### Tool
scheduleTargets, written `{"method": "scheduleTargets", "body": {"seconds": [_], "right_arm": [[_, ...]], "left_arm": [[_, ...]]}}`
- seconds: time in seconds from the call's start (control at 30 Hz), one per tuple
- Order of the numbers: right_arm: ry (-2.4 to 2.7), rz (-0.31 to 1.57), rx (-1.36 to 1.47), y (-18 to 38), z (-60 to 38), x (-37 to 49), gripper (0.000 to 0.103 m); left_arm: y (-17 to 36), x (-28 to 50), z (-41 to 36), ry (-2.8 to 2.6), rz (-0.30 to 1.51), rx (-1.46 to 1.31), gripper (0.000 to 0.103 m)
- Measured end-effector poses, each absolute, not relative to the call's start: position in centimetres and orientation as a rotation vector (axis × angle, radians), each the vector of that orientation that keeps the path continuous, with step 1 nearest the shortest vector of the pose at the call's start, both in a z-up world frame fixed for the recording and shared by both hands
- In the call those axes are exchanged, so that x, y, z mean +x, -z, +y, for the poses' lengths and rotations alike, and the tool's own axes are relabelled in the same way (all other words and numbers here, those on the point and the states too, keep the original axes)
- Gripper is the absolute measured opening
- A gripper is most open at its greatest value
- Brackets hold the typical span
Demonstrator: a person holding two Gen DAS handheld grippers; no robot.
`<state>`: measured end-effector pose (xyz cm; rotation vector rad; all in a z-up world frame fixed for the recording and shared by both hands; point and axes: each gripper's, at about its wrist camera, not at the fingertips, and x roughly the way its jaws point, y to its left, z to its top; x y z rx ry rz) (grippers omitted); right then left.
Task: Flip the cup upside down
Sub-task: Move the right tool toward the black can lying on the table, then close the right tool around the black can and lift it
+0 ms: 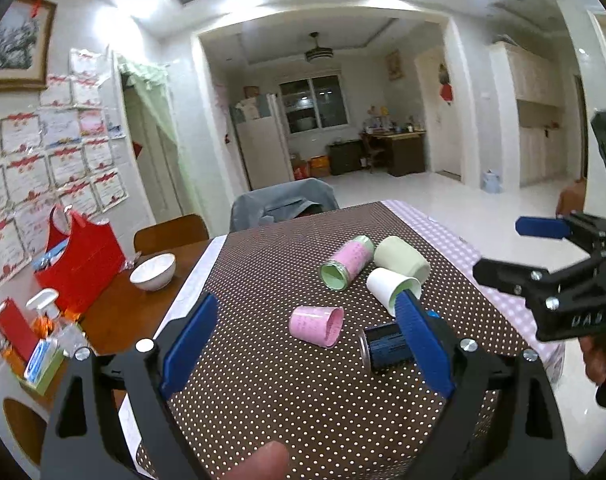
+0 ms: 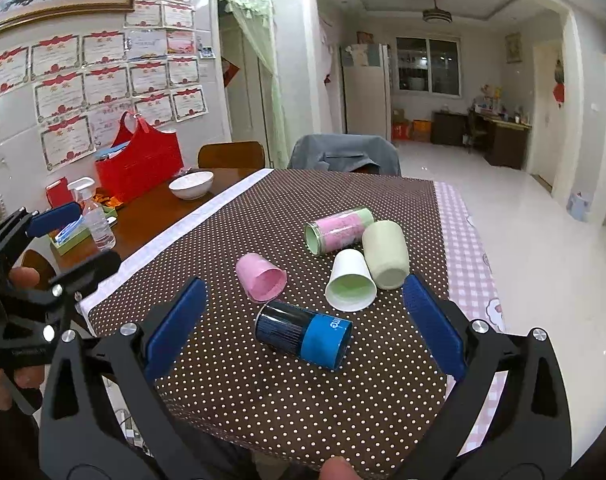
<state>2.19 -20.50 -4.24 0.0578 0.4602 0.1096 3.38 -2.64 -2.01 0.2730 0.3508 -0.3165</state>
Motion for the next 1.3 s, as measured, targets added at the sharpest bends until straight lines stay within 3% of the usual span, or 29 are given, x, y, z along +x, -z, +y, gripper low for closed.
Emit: {"method": "scheduleTargets", "body": {"seconds": [0.7, 1.3], "right_arm": [[-0.196, 0.54, -0.148, 5.5, -17.4, 4.0, 0.097], [-0.424, 0.779, -0.477, 10.7, -15.6, 11.8, 0.097]], "left_arm": [[2.2, 3.9, 0.8, 0.156, 0.368, 0.079, 0.089], [6.1, 7.9, 1.9, 0.075, 0.485, 0.061, 0.089]]}}
